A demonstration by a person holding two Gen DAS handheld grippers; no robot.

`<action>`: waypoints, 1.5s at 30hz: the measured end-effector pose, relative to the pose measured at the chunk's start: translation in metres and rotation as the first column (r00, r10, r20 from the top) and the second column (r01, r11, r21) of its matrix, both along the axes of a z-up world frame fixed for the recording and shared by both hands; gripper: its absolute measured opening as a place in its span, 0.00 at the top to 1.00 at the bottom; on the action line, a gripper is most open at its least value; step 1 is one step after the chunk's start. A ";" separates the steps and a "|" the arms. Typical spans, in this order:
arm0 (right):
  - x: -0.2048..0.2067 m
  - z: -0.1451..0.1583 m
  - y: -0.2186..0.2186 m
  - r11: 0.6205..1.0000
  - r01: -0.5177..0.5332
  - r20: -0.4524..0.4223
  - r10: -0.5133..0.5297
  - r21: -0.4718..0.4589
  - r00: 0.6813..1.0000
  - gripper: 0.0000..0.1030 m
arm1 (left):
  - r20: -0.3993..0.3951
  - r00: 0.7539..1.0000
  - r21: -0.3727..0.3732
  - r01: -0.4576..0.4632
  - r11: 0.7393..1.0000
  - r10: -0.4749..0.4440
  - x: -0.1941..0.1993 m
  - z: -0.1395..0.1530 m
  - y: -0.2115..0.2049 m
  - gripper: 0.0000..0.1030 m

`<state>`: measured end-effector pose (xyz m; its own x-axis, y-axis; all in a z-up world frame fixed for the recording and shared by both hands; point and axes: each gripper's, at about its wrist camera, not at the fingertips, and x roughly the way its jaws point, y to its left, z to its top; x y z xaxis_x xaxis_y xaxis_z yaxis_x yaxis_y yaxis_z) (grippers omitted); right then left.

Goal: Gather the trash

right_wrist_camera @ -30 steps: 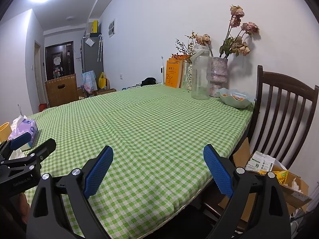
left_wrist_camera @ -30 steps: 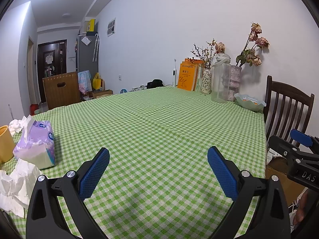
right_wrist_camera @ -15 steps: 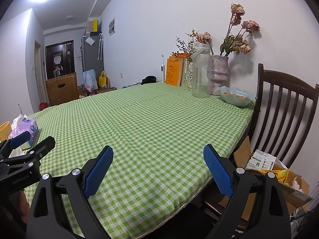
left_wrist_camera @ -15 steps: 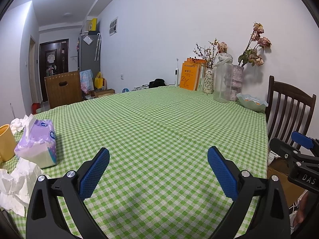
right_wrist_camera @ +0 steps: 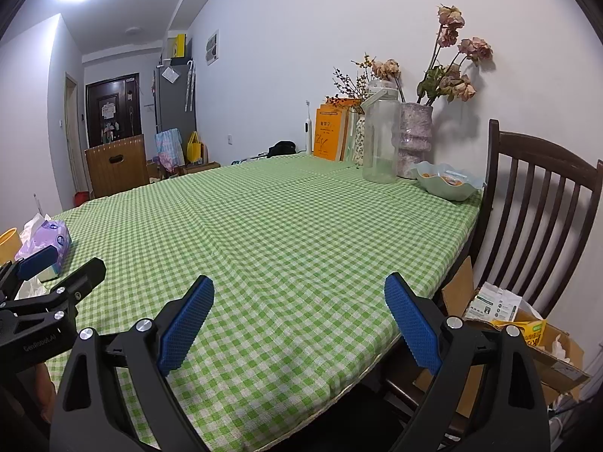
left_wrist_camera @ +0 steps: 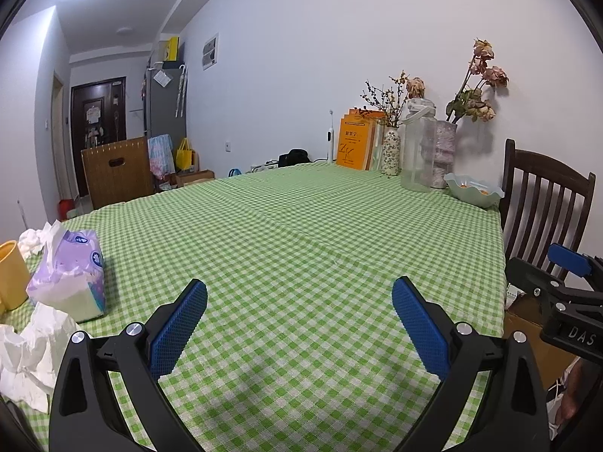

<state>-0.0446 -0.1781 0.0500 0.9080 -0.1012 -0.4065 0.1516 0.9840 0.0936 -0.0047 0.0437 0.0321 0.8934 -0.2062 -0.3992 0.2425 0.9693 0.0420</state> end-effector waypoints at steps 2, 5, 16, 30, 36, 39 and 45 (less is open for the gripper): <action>0.000 -0.001 0.001 1.000 -0.002 -0.001 0.002 0.001 1.000 0.14 | -0.002 1.000 0.000 -0.003 1.000 0.003 0.000 0.000 -0.001 0.07; -0.001 -0.001 0.000 1.000 0.000 -0.001 0.000 -0.001 1.000 0.14 | -0.009 1.000 -0.003 -0.015 1.000 0.015 0.000 0.000 -0.001 0.07; -0.002 -0.002 -0.001 1.000 0.007 -0.001 -0.007 -0.002 1.000 0.14 | -0.021 0.999 -0.010 -0.038 0.999 0.038 0.001 0.000 0.000 0.07; -0.002 -0.002 -0.002 1.000 0.008 -0.005 -0.008 -0.003 1.000 0.14 | -0.026 0.999 -0.009 -0.043 0.999 0.043 0.002 0.000 -0.002 0.07; -0.001 -0.003 -0.002 1.000 0.005 -0.008 -0.005 -0.004 1.000 0.14 | -0.012 1.000 -0.016 -0.024 1.000 0.024 -0.002 0.001 -0.003 0.07; -0.001 -0.005 -0.001 1.000 0.004 -0.013 -0.004 -0.005 1.000 0.14 | -0.026 0.999 -0.012 -0.026 1.000 0.025 0.000 0.000 -0.005 0.07; 0.002 -0.008 -0.003 1.000 -0.003 -0.019 0.003 0.000 1.000 0.14 | -0.077 0.996 -0.018 -0.041 0.999 0.039 0.008 -0.003 -0.001 0.07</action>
<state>-0.0424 -0.1812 0.0419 0.9003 -0.0985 -0.4240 0.1504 0.9845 0.0906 0.0031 0.0424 0.0288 0.8679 -0.1793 -0.4632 0.2052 0.9787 0.0056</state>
